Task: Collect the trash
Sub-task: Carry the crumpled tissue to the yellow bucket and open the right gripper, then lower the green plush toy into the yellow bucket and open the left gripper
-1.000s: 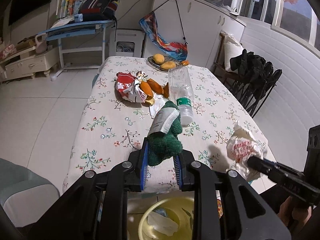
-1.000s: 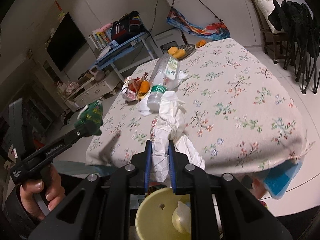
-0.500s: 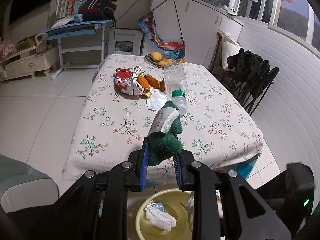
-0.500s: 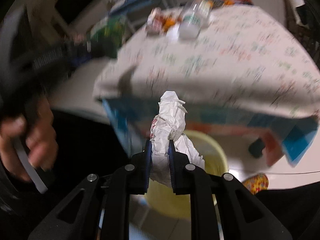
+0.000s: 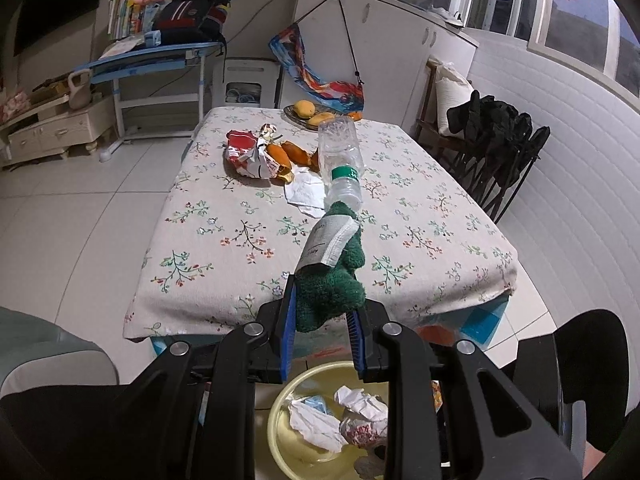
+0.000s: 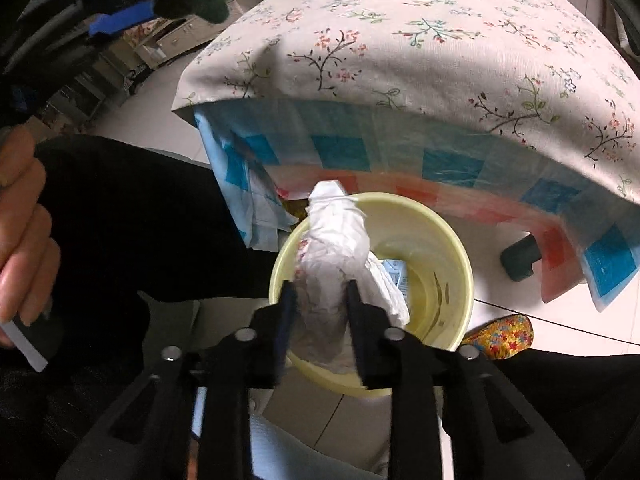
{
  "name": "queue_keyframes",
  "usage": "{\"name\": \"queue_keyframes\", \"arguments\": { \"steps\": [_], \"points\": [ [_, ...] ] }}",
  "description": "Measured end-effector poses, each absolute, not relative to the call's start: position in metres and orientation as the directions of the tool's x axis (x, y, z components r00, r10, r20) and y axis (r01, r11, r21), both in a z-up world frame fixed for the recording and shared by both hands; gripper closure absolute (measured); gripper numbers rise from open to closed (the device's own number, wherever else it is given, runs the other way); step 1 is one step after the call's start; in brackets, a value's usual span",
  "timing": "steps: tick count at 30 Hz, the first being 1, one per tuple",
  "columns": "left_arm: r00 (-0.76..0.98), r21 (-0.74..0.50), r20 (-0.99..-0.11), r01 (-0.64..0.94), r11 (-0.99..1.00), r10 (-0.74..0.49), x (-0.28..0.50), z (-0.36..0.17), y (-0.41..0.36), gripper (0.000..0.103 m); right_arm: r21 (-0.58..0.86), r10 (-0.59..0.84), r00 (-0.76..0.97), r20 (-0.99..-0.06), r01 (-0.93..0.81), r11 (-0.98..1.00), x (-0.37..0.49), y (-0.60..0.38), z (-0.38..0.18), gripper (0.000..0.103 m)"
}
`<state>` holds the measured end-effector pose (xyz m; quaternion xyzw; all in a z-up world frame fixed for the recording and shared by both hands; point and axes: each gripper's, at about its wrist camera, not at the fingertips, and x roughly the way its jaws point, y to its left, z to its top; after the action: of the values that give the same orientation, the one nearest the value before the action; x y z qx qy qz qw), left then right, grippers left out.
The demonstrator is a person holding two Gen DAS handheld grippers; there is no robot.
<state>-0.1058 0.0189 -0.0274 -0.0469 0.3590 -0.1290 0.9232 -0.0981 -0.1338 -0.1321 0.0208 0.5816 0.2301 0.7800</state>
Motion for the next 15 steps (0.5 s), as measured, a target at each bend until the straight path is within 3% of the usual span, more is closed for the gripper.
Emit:
{"name": "queue_keyframes", "arguments": {
  "steps": [9, 15],
  "points": [
    [0.703, -0.159, -0.657, 0.225, 0.961, -0.273, -0.113, -0.030, 0.013, 0.081, 0.301, 0.381, 0.240, -0.893, -0.309, 0.902, -0.097, -0.138, -0.130, 0.056],
    [0.686, -0.148, -0.672, 0.244, 0.958, -0.278, -0.117, -0.035, 0.006, 0.081, 0.312, 0.370, 0.351, -0.860, -0.213, 0.926, -0.092, -0.161, -0.114, 0.049]
  ]
}}
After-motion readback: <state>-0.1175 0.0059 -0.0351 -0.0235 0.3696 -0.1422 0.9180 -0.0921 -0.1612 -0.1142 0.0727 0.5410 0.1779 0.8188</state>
